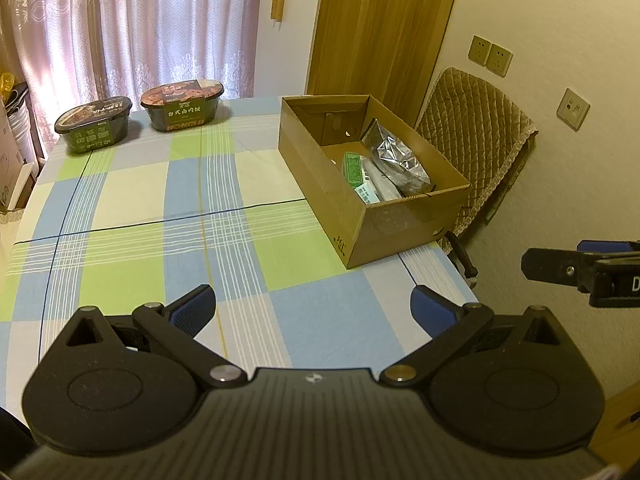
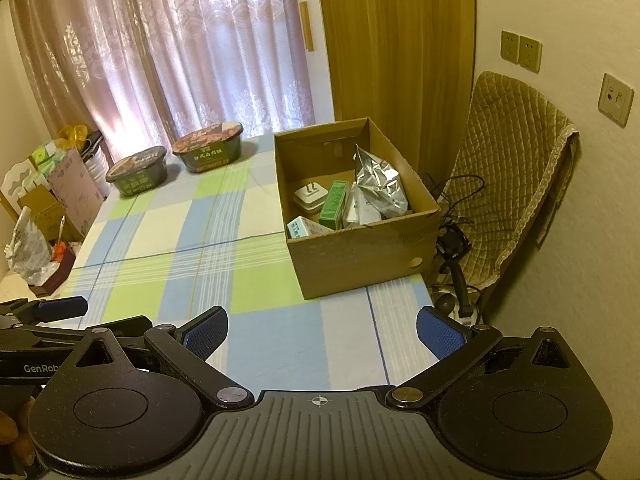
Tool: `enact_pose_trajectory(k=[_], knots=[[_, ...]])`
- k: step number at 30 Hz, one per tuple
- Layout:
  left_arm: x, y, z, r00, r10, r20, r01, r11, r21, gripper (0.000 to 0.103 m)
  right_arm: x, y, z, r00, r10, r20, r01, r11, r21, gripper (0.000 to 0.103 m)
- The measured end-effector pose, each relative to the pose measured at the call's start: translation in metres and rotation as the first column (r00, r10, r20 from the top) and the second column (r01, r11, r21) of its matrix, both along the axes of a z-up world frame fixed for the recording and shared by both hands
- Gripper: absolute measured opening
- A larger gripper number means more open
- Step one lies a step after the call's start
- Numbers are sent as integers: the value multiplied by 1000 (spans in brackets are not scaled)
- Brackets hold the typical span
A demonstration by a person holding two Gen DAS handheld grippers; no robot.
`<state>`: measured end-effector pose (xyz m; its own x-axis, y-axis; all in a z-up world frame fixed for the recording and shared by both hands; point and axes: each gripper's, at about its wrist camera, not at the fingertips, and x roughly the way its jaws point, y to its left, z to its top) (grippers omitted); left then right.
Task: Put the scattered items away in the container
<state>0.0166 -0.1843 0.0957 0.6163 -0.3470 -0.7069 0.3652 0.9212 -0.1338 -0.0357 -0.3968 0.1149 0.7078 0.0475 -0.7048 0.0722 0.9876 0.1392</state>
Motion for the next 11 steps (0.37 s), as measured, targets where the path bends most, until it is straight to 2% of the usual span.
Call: enact_pose_trajectory(k=[11], knots=[[-4,2,2,1000,-18,7,18,1000,-18,102,-2,0,-1,1000,-5,4,5,1000,1,103]])
